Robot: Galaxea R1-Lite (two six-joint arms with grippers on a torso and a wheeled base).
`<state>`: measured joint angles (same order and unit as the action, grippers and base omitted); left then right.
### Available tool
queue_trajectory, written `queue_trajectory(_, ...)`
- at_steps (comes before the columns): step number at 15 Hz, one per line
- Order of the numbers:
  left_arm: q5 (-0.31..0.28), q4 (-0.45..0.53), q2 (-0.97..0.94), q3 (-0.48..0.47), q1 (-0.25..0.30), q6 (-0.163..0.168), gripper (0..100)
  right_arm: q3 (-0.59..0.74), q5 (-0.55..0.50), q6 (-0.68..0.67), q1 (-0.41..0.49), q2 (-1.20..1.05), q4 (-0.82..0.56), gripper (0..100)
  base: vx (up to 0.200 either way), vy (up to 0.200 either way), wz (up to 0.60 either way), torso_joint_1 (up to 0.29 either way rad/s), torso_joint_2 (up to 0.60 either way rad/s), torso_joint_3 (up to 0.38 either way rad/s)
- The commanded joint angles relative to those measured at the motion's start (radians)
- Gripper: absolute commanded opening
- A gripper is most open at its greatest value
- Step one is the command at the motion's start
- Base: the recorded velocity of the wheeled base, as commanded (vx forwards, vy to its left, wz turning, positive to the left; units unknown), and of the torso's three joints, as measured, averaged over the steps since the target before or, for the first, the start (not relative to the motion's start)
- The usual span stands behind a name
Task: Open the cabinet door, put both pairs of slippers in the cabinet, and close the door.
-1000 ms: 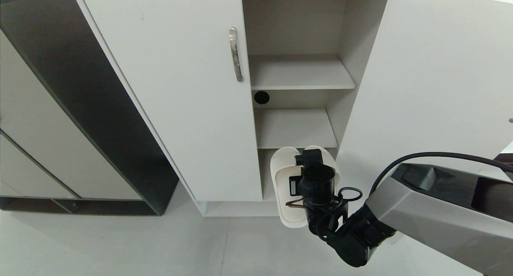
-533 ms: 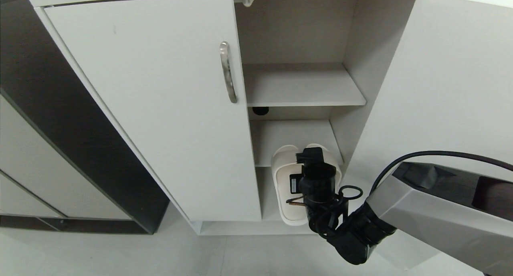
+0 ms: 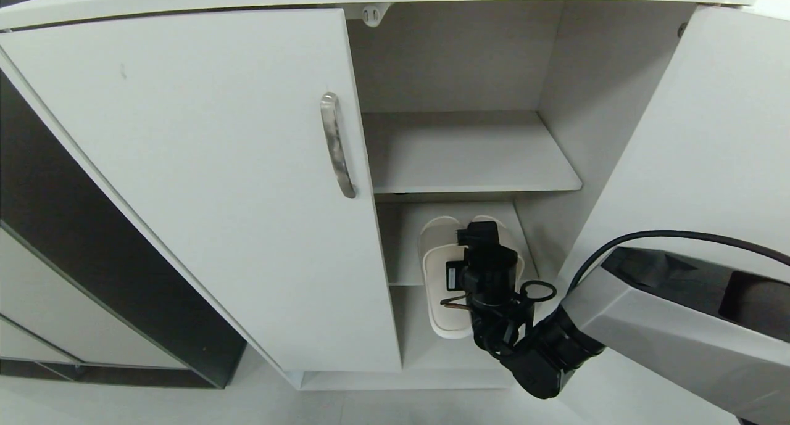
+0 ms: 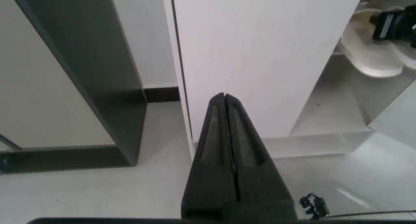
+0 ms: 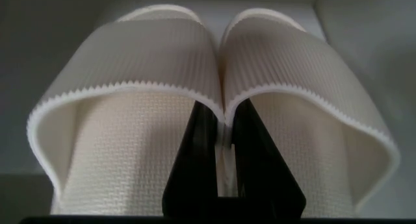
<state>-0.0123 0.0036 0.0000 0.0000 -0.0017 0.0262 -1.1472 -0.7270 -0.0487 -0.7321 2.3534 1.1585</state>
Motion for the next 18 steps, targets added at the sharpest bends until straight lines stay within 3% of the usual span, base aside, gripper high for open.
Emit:
queue_trajectory(1, 0.0, -0.001, 0.002, 0.0, 0.0, 0.0, 0, -0.035, 0.001, 0.003, 0.016, 0.02, -0.003, 0, 0.0, 0.0, 0.0, 0.0, 0.0, 0.0)
queue_trajectory(13, 0.002, -0.001, 0.002, 0.0, 0.0, -0.002, 0, -0.433, 0.026, 0.052, 0.092, 0.164, -0.195, 0, 0.0, 0.0, 0.0, 0.0, 0.0, 0.0)
queue_trajectory(18, 0.002, -0.001, 0.002, 0.0, 0.0, -0.002, 0, -0.486, 0.026, 0.05, 0.103, 0.193, -0.22, 0, 0.0, 0.0, 0.0, 0.0, 0.0, 0.0)
